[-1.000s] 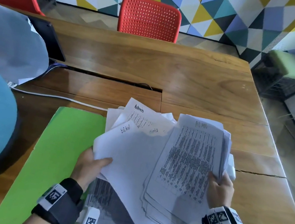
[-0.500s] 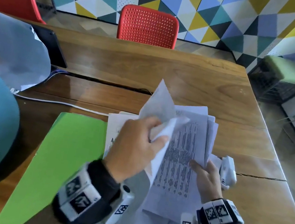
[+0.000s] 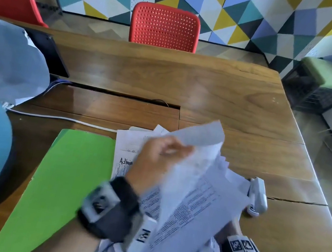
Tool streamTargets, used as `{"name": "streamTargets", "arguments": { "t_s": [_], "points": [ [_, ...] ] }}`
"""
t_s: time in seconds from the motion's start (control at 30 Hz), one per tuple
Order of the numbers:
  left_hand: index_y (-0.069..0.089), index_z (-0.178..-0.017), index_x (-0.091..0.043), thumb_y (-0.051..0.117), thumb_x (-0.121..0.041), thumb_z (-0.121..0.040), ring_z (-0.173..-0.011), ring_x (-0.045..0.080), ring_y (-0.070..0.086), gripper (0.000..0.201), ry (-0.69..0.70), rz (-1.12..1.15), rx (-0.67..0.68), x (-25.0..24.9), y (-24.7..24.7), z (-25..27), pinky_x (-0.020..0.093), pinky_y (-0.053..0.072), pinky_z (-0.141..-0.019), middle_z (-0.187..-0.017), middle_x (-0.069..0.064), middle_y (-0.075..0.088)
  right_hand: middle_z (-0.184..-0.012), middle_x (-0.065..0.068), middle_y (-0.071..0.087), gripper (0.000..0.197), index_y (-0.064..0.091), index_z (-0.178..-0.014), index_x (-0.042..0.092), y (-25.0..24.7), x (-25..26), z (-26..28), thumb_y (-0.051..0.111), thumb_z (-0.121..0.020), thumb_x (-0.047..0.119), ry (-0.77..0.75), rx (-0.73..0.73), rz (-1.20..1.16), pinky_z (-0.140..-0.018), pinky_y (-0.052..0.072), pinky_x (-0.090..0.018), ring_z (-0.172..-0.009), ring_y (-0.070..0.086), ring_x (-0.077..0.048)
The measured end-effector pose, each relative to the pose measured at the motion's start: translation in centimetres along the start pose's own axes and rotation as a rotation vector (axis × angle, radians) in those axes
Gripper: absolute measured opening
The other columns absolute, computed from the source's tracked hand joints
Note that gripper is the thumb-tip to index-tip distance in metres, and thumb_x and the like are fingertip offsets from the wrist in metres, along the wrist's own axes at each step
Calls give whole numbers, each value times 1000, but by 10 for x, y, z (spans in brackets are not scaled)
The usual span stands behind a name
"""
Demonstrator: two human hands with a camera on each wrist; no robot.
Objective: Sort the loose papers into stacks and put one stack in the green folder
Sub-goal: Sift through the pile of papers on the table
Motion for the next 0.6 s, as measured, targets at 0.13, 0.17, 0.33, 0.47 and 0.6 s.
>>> {"name": "streamTargets", "arguments": {
  "t_s": [0.13, 0.17, 0.33, 0.47, 0.6],
  "points": [
    [66, -69, -18, 70, -42, -74, -62, 10, 52, 24, 91, 236, -339, -21, -102, 24, 22, 45, -61, -68, -3, 62, -124, -13, 69, 75, 63, -125, 19, -6, -8, -7, 27, -89, 74, 148, 8, -273, -90, 50, -43, -114, 63, -30],
    [67, -69, -21, 69, -40, -76, -64, 10, 53, 20, 71, 243, -428, -15, -123, 29, 24, 45, -63, -69, -6, 63, -124, -15, 68, 84, 62, -126, 20, -6, -9, -5, 23, -84, 80, 179, 52, -320, -90, 49, -44, -117, 62, -33],
    [69, -77, -19, 64, -32, -91, -83, 21, 57, 20, -250, 23, -710, 102, -166, 57, 35, 43, -72, -83, 7, 66, -119, -10, 71, 69, 62, -128, 23, -3, -18, -10, 50, -80, 71, 211, 77, -211, -88, 55, -46, -104, 70, -29],
    [60, -73, -5, 54, -8, -97, -77, 20, 52, 25, -408, -108, -547, 159, -141, 75, 26, 39, -58, -66, 8, 61, -119, -7, 71, 60, 62, -123, 14, 5, -21, -17, 81, -70, 37, 22, -5, 121, -103, 46, -55, -110, 66, -28],
    [60, -72, 6, 63, -19, -93, -64, 18, 50, 32, -447, -303, -255, 159, -108, 75, 27, 37, -56, -62, 4, 58, -117, -11, 70, 36, 62, -112, 8, 10, -20, -20, 70, -81, 25, -20, -104, 219, -102, 46, -56, -109, 65, -34]
  ]
}}
Point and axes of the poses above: each hand's wrist, its own z-axis away from the middle knuckle, its own y-axis out of the palm, x = y × z, the point moved 1 cm from there along -z, towards the middle knuckle
